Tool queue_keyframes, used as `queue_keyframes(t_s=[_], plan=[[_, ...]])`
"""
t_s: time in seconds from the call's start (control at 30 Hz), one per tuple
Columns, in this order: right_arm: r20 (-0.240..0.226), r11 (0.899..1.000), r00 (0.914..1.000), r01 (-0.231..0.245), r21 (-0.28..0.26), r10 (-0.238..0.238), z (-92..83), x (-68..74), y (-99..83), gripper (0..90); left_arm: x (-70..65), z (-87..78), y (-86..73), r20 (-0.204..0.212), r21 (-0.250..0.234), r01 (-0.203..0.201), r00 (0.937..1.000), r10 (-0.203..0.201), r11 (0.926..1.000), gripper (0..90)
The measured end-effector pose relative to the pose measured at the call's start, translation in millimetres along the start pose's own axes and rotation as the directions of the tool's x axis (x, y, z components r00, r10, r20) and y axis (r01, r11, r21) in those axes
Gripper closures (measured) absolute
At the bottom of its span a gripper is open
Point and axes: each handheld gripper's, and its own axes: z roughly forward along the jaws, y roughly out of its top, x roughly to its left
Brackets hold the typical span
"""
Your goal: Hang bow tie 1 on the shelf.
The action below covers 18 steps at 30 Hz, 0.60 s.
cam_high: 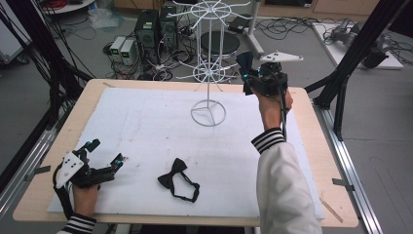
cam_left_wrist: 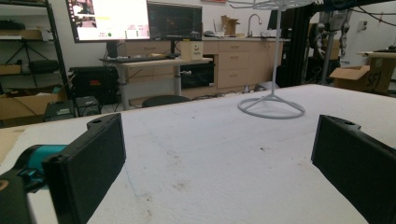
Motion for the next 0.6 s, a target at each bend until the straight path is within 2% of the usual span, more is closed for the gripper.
queue_keyframes(t_s=[0.6], plan=[[-0.045, 1.0, 0.999, -0.005, 0.007, 0.006, 13.0, 12.1, -0.1, 75.2, -0.2, 0.1, 0.0, -0.001, -0.001, -0.001, 1.0, 0.001, 1.0, 3.4]])
